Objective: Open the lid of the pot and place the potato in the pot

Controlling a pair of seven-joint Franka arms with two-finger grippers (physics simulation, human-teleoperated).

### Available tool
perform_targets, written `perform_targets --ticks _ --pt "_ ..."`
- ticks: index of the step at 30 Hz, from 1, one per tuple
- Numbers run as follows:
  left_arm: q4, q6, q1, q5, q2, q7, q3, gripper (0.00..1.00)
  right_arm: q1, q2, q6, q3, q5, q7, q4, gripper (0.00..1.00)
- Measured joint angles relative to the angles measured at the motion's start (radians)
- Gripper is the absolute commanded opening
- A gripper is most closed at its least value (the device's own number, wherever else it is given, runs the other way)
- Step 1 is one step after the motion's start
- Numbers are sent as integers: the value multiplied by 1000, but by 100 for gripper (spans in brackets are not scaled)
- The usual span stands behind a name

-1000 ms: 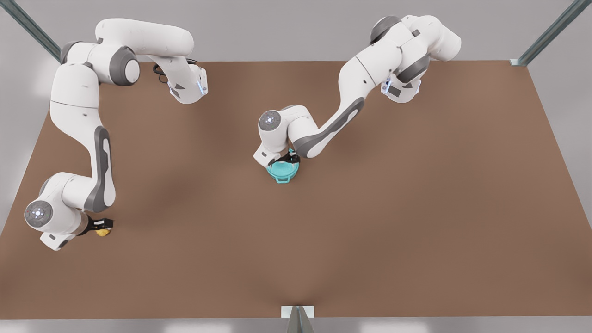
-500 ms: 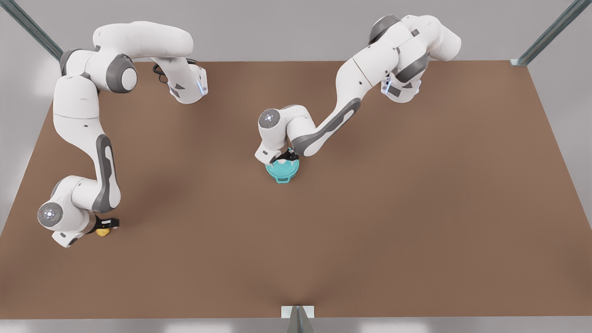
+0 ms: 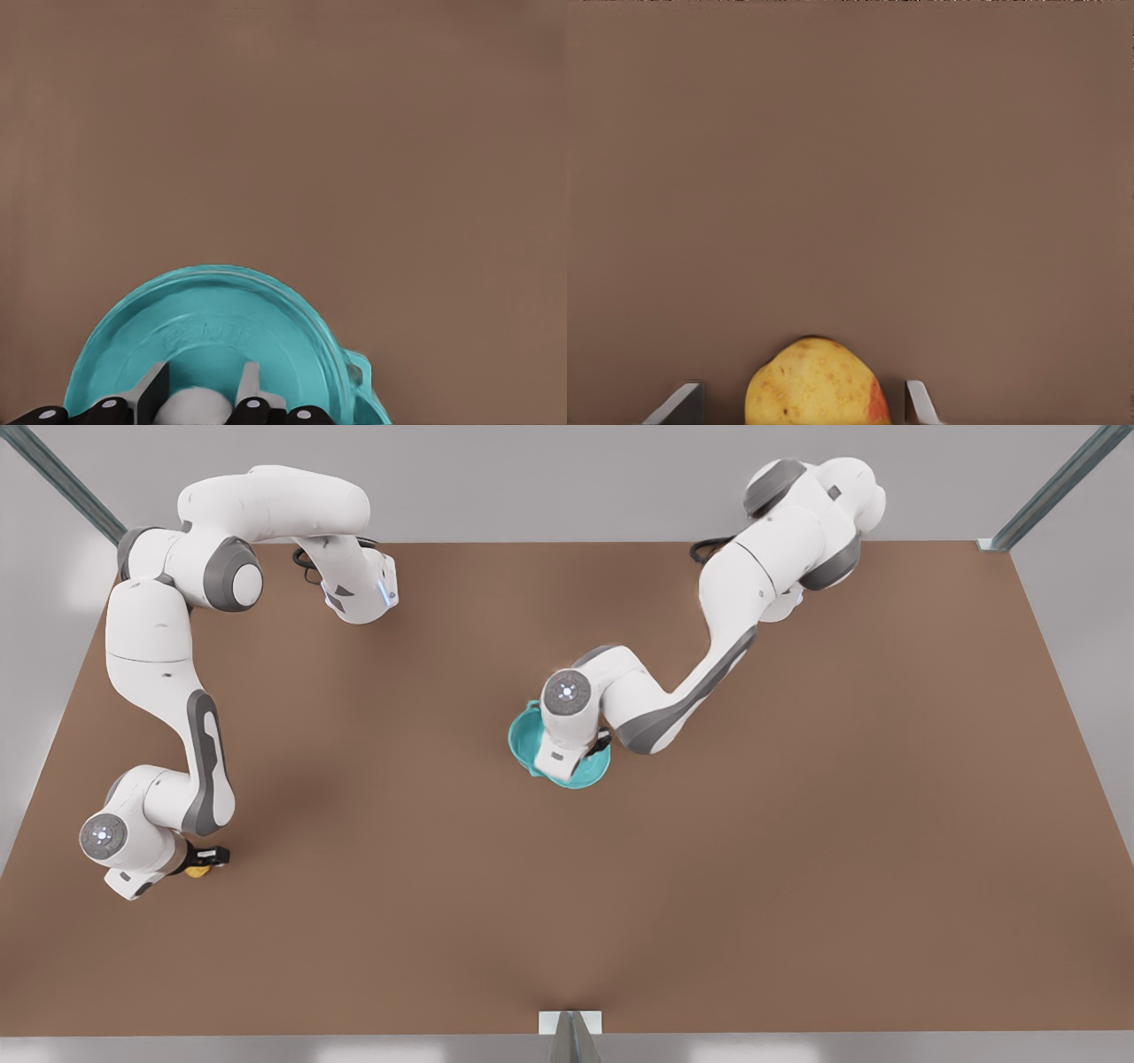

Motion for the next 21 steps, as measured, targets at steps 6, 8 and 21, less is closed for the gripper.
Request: perform_targets --ticks 6,8,21 --pt "28 33 179 69 70 178 138 41 -7 -1 4 9 3 -2 0 55" --pt "29 83 181 83 105 231 163 41 -8 -4 4 9 5 -4 1 55" --pt "32 131 437 33 -12 496 55 100 19 -95 -29 75 11 4 3 55"
